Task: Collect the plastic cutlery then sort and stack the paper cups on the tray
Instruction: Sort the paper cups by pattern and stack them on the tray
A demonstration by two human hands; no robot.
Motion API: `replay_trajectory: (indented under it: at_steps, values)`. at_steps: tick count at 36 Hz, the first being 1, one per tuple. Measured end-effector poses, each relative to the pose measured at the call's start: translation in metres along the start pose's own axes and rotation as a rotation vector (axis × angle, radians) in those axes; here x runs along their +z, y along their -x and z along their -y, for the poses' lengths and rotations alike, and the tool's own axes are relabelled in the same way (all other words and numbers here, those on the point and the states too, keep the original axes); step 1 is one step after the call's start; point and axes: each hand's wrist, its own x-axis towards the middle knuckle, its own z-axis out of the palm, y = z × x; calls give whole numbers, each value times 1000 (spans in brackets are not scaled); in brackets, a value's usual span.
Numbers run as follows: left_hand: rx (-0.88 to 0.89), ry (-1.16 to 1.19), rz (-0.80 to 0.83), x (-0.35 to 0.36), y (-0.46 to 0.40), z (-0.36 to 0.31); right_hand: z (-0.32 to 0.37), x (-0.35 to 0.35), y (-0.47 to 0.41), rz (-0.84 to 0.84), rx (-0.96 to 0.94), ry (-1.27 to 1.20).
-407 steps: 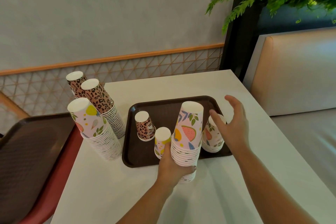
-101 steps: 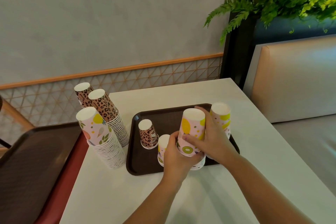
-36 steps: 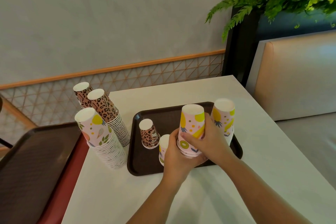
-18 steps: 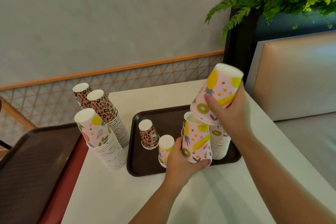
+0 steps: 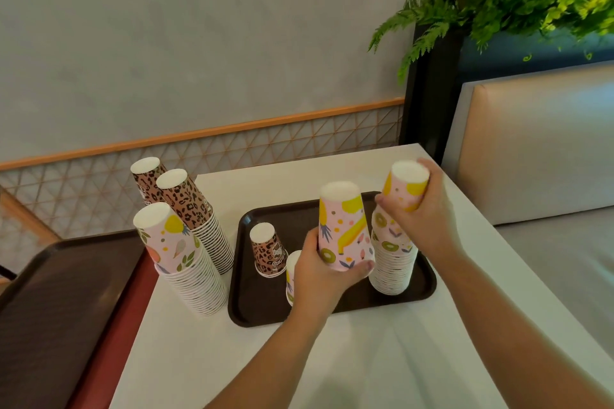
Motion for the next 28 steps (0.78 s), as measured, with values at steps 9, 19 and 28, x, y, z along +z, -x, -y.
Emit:
replay_trajectory:
  at_steps: [9, 19, 28]
  values:
    - [163, 53, -69, 6, -24, -68, 15, -24, -1, -29, -146, 17]
    - [252, -33, 39, 51, -54, -101, 45, -38, -23, 218, -144, -123]
    - [143, -112, 105, 74, -57, -57, 1, -33, -18, 264, -18, -40]
